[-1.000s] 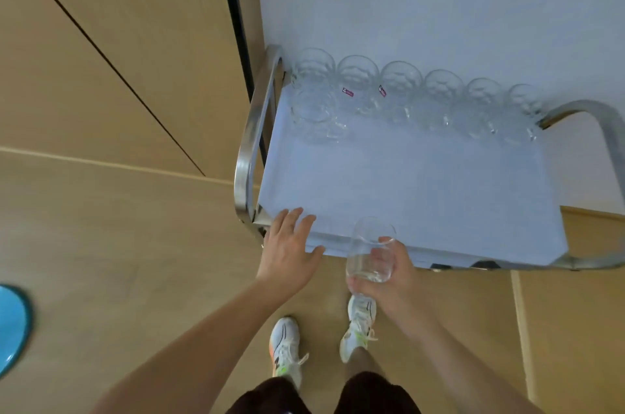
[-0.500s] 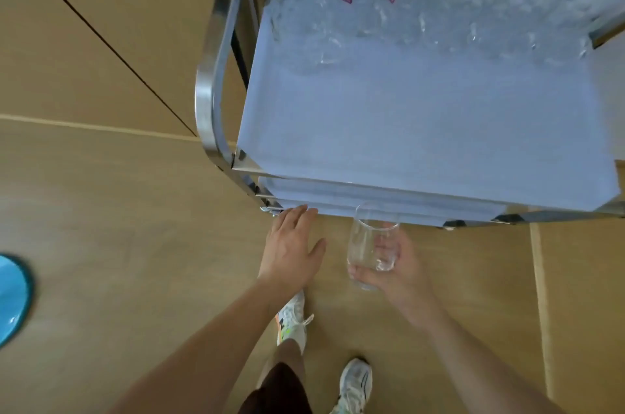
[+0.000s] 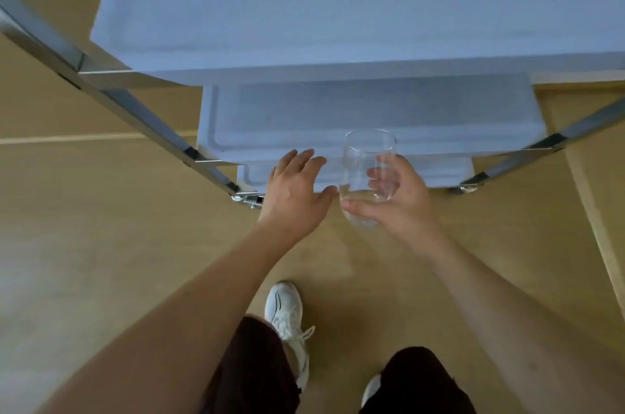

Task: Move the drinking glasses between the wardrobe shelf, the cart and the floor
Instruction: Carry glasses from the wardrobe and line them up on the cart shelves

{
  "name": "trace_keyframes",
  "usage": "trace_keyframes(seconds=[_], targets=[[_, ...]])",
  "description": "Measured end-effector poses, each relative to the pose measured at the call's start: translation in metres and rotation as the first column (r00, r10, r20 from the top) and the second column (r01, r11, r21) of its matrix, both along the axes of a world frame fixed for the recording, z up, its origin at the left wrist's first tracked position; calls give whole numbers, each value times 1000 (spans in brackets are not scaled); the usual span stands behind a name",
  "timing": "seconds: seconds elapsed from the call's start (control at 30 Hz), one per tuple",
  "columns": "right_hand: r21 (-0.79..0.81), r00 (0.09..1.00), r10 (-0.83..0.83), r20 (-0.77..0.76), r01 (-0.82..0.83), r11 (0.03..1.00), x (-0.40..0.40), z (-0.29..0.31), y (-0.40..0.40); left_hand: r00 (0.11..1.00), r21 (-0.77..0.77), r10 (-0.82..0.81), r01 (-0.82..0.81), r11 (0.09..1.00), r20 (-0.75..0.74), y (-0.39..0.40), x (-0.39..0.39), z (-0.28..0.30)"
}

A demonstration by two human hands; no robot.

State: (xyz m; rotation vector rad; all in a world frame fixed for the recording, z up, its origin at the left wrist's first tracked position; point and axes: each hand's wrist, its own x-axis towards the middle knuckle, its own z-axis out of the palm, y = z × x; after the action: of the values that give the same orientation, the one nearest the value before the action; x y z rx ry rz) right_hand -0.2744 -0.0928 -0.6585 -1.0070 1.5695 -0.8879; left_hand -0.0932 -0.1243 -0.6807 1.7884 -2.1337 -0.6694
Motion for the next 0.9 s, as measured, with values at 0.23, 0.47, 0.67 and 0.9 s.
trace_keyframes(seconds=[0.23, 0.47, 0.67, 0.9], targets=[[-304, 997, -33, -72, 9, 953, -18, -34, -46, 999, -217, -16, 22, 976, 30, -51, -17, -42], [-493, 996, -64, -66, 23, 870, -41, -80, -86, 999, -417, -48, 49, 908, 13, -88, -46, -93], [-497, 981, -186, -63, 130, 858, -74, -89, -100, 993, -372, -90, 111, 922, 72, -105, -69, -98], [-555, 943, -319, -94, 217, 803, -122, -98, -129, 983, -361, -138, 172, 917, 120, -141, -115, -95]])
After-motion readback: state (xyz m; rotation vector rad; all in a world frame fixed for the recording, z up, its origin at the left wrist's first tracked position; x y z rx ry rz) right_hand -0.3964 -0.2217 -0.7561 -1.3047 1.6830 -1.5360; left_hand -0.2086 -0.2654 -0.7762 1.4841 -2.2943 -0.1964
